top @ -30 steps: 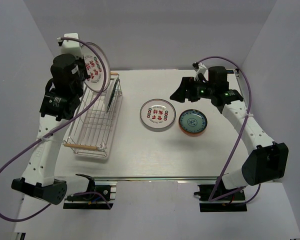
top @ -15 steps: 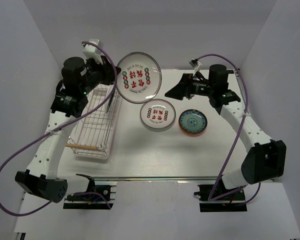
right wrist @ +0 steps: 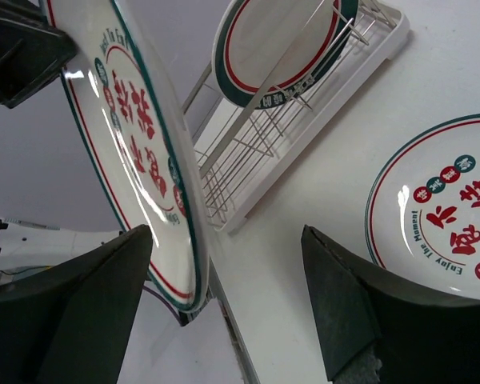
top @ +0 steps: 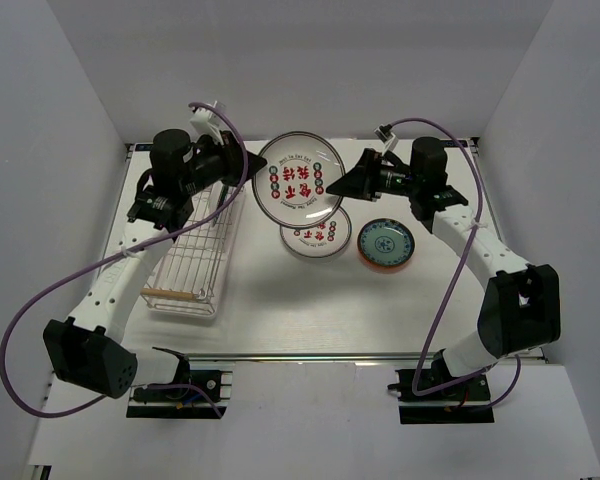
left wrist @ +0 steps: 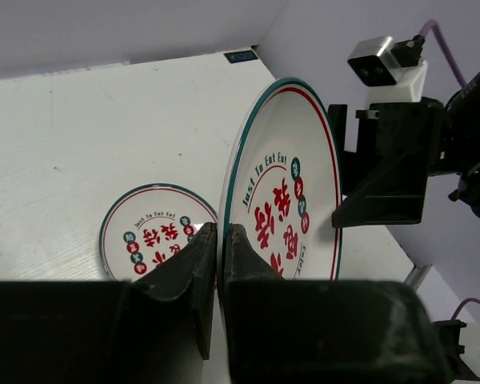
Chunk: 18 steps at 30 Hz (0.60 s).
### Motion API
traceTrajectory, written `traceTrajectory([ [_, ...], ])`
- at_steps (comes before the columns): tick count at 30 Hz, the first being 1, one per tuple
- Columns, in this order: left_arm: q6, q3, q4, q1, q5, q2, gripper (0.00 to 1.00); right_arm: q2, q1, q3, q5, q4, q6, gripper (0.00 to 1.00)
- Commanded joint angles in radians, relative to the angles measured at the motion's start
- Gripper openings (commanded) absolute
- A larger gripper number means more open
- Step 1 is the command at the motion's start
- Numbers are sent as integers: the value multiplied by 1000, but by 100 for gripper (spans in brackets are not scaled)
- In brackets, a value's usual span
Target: Unload the plates from the dish rack
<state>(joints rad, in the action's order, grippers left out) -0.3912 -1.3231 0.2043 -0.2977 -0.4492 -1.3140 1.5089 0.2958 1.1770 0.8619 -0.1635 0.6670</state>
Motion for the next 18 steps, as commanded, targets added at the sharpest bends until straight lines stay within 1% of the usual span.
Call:
traceTrajectory([
  [1, -47, 9, -98, -4, -55, 50, 0, -6, 3, -10, -4, -50, 6, 78],
  [2, -51, 13, -98, -4, -55, 52, 0, -6, 3, -13, 8, -68, 9, 75],
  [3, -55, 13, -95, -4, -59, 50, 0, -6, 3, -17, 11, -80, 16, 65],
  [5, -60, 28, -101, -4, -62, 50, 0, -7, 3, -40, 19, -109, 45, 47],
  [6, -61, 32, -103, -4, -54, 52, 0, -10, 0, -45, 19, -116, 48, 30],
  [8, -58, 33, -91, -14, -37, 53, 0, -15, -4, -51, 9, -111, 45, 15],
  [9, -58, 30, -66, -14, -25, 52, 0, -18, -1, -51, 8, -107, 45, 4],
  [10, -46, 25, -53, -14, -8, 48, 0, -21, -3, -56, 2, -107, 45, 0],
  [12, -46, 16, -23, -14, 16, 39, 1, -27, 0, -57, -6, -93, 40, 0],
  [13, -40, 9, -8, -14, 42, 35, 12, -29, -6, -59, -12, -88, 37, 0],
  [14, -40, 1, 13, -14, 61, 23, 27, -29, -3, -56, -23, -76, 31, 0],
  [15, -26, -20, 56, -14, 81, 18, 45, -30, -4, -53, -33, -33, 10, 0],
  [17, -15, -39, 108, -14, 159, 9, 65, -29, -6, -39, -67, 22, -23, 0],
  [18, -2, -57, 157, -14, 187, 12, 98, -27, -6, -37, -79, 44, -53, 0],
])
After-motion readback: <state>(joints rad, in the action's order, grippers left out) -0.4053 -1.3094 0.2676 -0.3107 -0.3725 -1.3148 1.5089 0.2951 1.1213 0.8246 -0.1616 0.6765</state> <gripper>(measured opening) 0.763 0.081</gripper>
